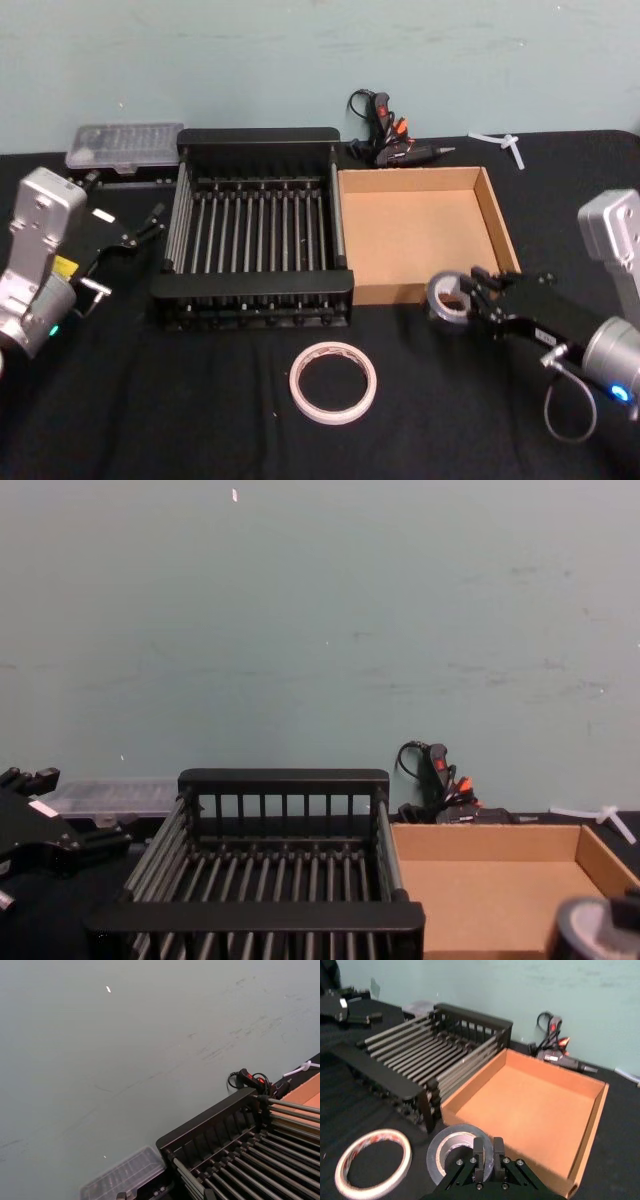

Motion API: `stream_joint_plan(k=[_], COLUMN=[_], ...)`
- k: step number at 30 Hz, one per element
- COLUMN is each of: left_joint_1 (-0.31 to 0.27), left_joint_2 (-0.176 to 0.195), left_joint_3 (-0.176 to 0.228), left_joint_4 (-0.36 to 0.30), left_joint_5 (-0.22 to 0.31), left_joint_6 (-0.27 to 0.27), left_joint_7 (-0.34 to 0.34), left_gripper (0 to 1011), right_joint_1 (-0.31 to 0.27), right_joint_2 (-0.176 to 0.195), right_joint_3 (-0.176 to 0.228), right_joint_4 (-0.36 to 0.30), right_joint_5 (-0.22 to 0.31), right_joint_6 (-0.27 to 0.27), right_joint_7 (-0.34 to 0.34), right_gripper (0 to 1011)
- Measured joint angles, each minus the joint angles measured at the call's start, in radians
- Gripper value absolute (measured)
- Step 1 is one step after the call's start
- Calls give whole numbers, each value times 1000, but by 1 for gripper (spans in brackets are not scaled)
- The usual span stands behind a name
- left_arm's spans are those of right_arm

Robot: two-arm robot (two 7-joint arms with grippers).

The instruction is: Pick up the white tape and place it into the black box , Pick up the silver tape and place it into the brown box.

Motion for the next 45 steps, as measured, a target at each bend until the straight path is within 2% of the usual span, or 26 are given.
stream_joint_plan(k=[9,15,16,23,24,31,32,40,45], left_joint_1=[0,0,0,0,0,0,0,0,0], left_joint_2=[0,0,0,0,0,0,0,0,0], left_joint_3=[0,0,0,0,0,0,0,0,0], left_joint_4=[0,0,0,0,0,0,0,0,0], left_joint_5=[0,0,0,0,0,0,0,0,0], left_joint_6=[0,0,0,0,0,0,0,0,0], left_joint_7=[0,0,0,0,0,0,0,0,0], left_gripper=[1001,1002,1001,1001,1001,1001,1001,1001,1001], right_joint_1=[80,163,163,273,273,368,368,453,483], right_joint_2=[-24,-57,-57,-112,-112,-164,-164,-225,-251], right_joint_3=[-9,-29,-29,-54,-54,-78,-78,-99,-104], right_joint_4=[38,97,97,209,209,333,333,483,547], right_joint_5=[0,-21,-21,-49,-49,-81,-81,-127,-147], right_joint_6=[-16,-22,-22,-19,-19,-7,-7,-8,-8], right_joint_7=[-11,-25,-25,-43,-43,-54,-54,-67,-73], right_gripper=[125,125,125,125,125,125,125,125,125])
